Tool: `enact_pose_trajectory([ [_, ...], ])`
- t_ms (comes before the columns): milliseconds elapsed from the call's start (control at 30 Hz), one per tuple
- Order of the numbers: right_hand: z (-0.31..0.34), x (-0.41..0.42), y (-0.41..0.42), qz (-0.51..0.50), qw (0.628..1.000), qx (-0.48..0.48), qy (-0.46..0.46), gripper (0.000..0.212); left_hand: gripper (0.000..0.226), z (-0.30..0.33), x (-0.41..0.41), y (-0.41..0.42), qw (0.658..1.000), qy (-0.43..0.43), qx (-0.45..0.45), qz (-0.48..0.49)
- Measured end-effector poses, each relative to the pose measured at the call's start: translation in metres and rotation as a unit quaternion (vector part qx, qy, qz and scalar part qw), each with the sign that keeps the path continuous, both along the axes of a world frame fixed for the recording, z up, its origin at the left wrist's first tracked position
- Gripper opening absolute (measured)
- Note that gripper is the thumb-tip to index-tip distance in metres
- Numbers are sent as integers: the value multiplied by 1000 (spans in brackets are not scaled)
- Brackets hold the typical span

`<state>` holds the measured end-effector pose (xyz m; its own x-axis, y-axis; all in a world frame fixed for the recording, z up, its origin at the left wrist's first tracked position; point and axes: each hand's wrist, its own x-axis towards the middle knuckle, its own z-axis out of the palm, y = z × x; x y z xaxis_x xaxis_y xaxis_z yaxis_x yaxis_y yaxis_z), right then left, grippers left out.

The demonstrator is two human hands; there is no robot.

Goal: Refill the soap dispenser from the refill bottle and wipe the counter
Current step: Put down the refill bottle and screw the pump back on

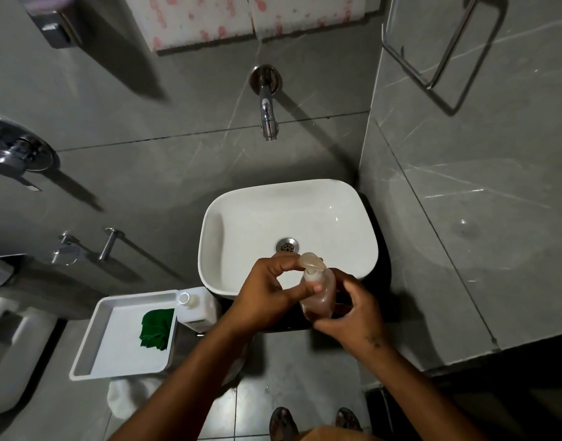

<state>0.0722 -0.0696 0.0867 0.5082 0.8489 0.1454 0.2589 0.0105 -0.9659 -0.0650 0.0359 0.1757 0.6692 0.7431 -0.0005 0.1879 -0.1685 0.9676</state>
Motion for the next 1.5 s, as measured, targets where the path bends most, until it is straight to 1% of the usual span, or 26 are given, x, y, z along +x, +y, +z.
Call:
enact_pose_trajectory([
  [67, 0, -1, 2, -5, 1000, -6, 10, 71, 29, 1, 6, -7, 996, 12, 18, 82],
  [133, 0, -3, 5, -9, 1000, -7, 20, 72, 39, -1, 10, -12, 984, 23, 33, 172],
  [200, 0, -4, 8, -6, 1000, -13, 18, 71, 44, -1, 13, -14, 973, 12, 58, 223],
  [233, 0, -5, 8, -8, 1000, -17, 19, 72, 43, 0, 13, -14, 970, 8, 74, 230],
  [333, -2, -5, 7, -15, 1000, -16, 9, 74, 37, 3, 12, -10, 977, 27, 103, 187],
  [400, -1, -5, 7, -20, 1000, -19, 1, 75, 32, 1, 8, -5, 982, 53, 97, 154],
  [467, 0, -5, 7, -23, 1000, -19, -2, 75, 22, 0, 2, 0, 991, 59, 52, 105],
  [500, -1, -6, 7, -24, 1000, -20, -2, 74, 22, 0, 0, 2, 996, 53, 21, 71],
  [567, -3, -7, 7, -22, 999, -25, 2, 74, 33, 1, -3, 2, 999, 30, -2, 29],
  [667, -5, -8, 7, -16, 1000, -23, 2, 73, 39, 1, -1, -1, 999, 14, 6, 46],
  [767, -6, -8, 8, -17, 999, -31, 1, 73, 26, -3, -2, 0, 997, 12, -13, 75],
  [867, -5, -7, 7, -15, 999, -38, -3, 74, 21, -2, -6, 2, 999, -9, -30, 41],
  [933, -3, -6, 7, -13, 999, -34, -7, 73, 25, 0, -6, 0, 999, -11, -16, 31],
  [1000, -2, -7, 7, -13, 999, -32, -7, 71, 31, -2, -4, 0, 998, -13, 0, 54],
  [1067, 0, -8, 8, -10, 999, -30, -9, 70, 31, -4, -3, 2, 997, -18, -11, 79],
  [1167, 2, -8, 7, -8, 1000, -25, -4, 72, 22, -5, -6, 4, 998, -45, -29, 30],
  [1233, 2, -7, 8, -2, 1000, -24, 4, 73, 26, -4, -5, 3, 999, -36, -3, 29],
  [1333, 4, -9, 10, 1, 1000, -22, 12, 71, 32, -3, -2, 3, 997, -18, 15, 70],
  [1433, 5, -10, 11, -7, 1000, -18, 19, 74, 38, 1, -4, 2, 998, -57, 0, 32],
  [1500, 6, -9, 12, -10, 1000, -11, 17, 74, 37, -1, -4, 1, 998, -35, 31, 35],
])
